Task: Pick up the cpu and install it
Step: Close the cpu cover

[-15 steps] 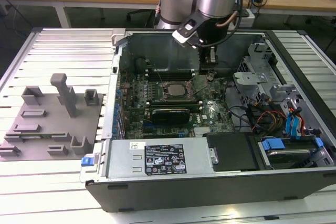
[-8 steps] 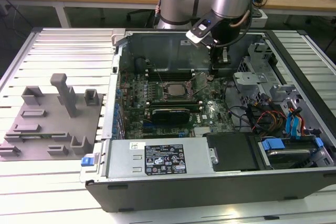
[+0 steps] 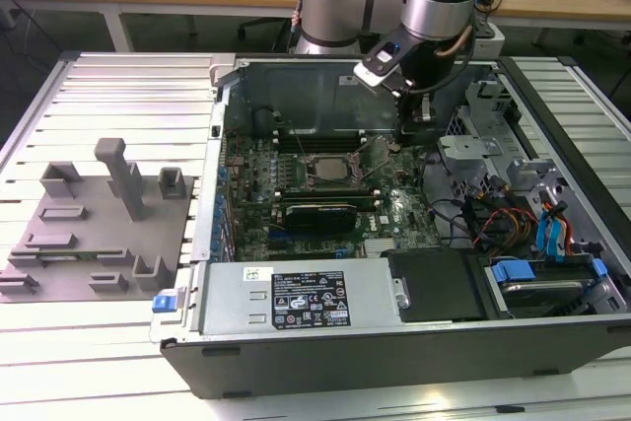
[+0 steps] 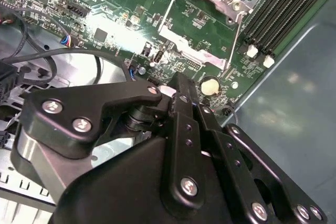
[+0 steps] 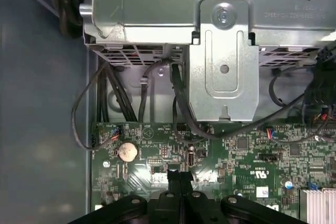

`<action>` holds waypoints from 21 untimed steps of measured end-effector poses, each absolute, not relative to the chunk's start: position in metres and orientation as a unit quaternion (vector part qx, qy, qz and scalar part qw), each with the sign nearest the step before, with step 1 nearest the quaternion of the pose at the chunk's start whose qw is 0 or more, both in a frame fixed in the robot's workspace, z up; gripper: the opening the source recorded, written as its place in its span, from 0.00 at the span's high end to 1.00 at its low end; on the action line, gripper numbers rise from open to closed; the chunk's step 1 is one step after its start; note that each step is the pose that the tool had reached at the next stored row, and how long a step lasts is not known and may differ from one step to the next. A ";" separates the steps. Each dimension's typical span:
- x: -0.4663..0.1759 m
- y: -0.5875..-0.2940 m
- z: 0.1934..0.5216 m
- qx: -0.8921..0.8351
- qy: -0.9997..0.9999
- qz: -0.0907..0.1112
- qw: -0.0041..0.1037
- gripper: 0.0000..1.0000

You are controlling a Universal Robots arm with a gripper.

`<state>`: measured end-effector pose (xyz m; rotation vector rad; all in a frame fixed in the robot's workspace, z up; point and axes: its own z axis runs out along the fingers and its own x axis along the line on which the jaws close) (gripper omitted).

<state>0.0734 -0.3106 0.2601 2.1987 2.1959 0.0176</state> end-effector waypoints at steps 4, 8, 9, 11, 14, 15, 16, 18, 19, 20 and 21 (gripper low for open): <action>0.075 -0.311 0.251 0.707 0.706 0.006 0.017 0.89; 0.075 -0.311 0.246 0.707 0.707 0.006 0.017 0.89; 0.075 -0.311 0.246 0.707 0.707 0.006 0.017 0.89; 0.075 -0.311 0.246 0.707 0.707 0.003 0.015 0.89; 0.075 -0.311 0.246 0.707 0.707 -0.009 0.003 0.89; 0.075 -0.311 0.246 0.707 0.707 -0.009 0.003 0.89; 0.075 -0.311 0.246 0.707 0.707 -0.009 0.003 0.89; 0.076 -0.311 0.245 0.707 0.707 -0.012 -0.001 0.89; 0.076 -0.311 0.245 0.707 0.707 -0.017 -0.005 0.89; 0.076 -0.311 0.245 0.707 0.707 -0.019 -0.007 0.89; 0.076 -0.311 0.245 0.707 0.707 -0.019 -0.007 0.89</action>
